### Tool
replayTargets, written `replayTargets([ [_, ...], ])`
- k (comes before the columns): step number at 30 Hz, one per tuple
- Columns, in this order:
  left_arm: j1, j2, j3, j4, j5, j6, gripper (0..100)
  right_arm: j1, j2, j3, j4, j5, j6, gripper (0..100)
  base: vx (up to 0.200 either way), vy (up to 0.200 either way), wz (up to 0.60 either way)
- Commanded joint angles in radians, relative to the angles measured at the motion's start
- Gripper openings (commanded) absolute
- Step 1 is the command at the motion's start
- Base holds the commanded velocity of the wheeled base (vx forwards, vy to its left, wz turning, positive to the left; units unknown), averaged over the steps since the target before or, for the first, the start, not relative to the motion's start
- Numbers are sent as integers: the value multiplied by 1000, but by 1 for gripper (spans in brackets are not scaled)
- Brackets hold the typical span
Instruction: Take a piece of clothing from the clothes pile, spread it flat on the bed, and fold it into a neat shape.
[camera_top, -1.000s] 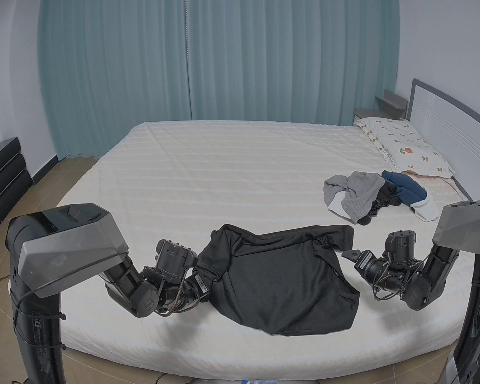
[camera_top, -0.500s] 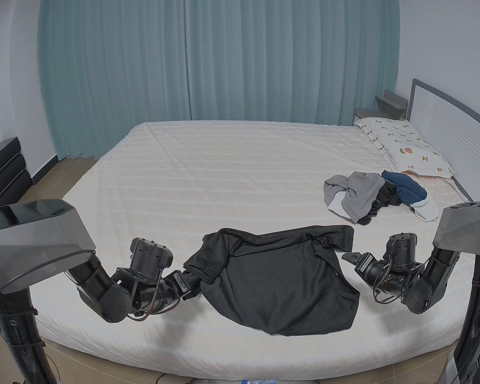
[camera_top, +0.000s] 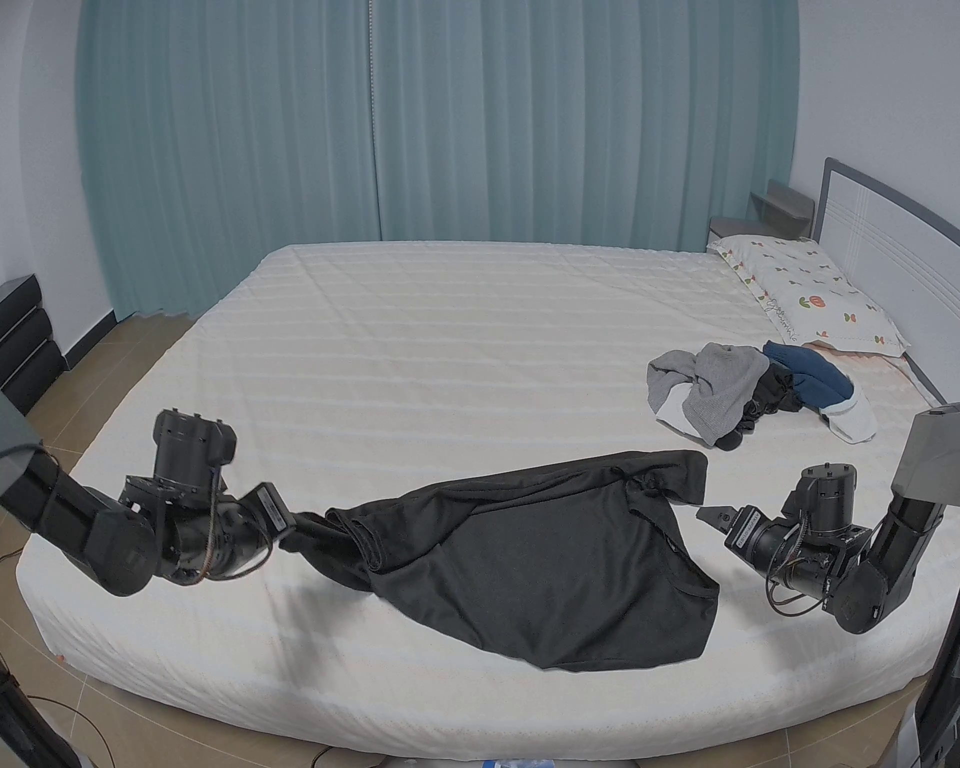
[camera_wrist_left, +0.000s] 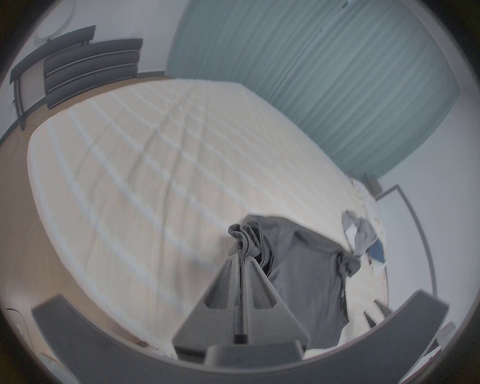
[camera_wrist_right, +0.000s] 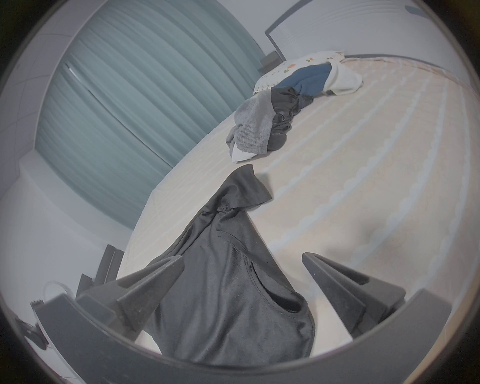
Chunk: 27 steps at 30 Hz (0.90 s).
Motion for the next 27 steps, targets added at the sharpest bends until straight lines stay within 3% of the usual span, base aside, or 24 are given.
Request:
replayTargets([
  [1,59,-1,-36,-79,-12,-19,0,-15,-7,8,-6,2,-17,100,0,0,0],
  [5,88,135,-37,-231,-2,-54,0,-35,3,2,-4,7,-17,100,0,0,0],
  [11,137,246,-40,-231,5,19,0,-69,34,-4,5,16,-34,100,0,0,0],
  [20,140,131,-23,-13,7,131,0,-73,111,16,9,17,-118,100,0,0,0],
  [27,140,95,-17,67,7,191,0,-70,118,45,9,106,-123,100,0,0,0],
])
